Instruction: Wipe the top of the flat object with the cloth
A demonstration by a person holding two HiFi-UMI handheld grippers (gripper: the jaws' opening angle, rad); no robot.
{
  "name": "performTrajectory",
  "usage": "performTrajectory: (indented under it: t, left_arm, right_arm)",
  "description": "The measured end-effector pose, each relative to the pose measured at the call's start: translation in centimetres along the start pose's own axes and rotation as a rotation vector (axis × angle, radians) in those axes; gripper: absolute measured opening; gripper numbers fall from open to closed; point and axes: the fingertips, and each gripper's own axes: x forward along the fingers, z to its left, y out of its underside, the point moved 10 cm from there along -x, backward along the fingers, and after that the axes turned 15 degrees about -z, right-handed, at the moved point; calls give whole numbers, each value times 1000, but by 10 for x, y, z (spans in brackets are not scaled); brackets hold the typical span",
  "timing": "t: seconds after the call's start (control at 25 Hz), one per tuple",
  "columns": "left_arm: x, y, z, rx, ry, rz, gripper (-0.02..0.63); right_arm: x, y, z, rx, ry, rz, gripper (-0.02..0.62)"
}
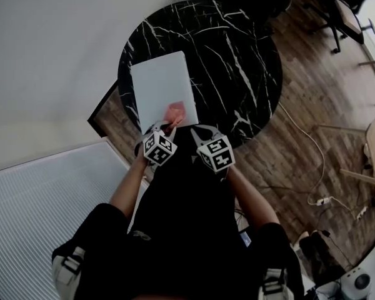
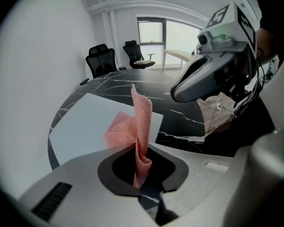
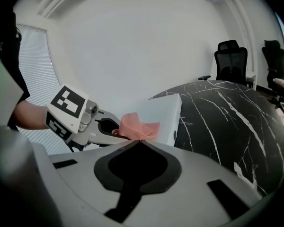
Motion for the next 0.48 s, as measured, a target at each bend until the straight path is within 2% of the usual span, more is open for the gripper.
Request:
performTrajectory:
  t: [0.24,0.4,0.48]
  left_arm:
    - [-17,-27,54,24,-56,-52,23]
    - [-26,-52,97,-38,-104,-134,23]
    - [-29,-67,119,-37,-135,-174,23]
  right_arm:
    - [9,-4,-7,22,32,-29,-5]
    - [14,-10,-9,24,58,-30,-5]
    - [15,-14,-10,27,78,-28,-5]
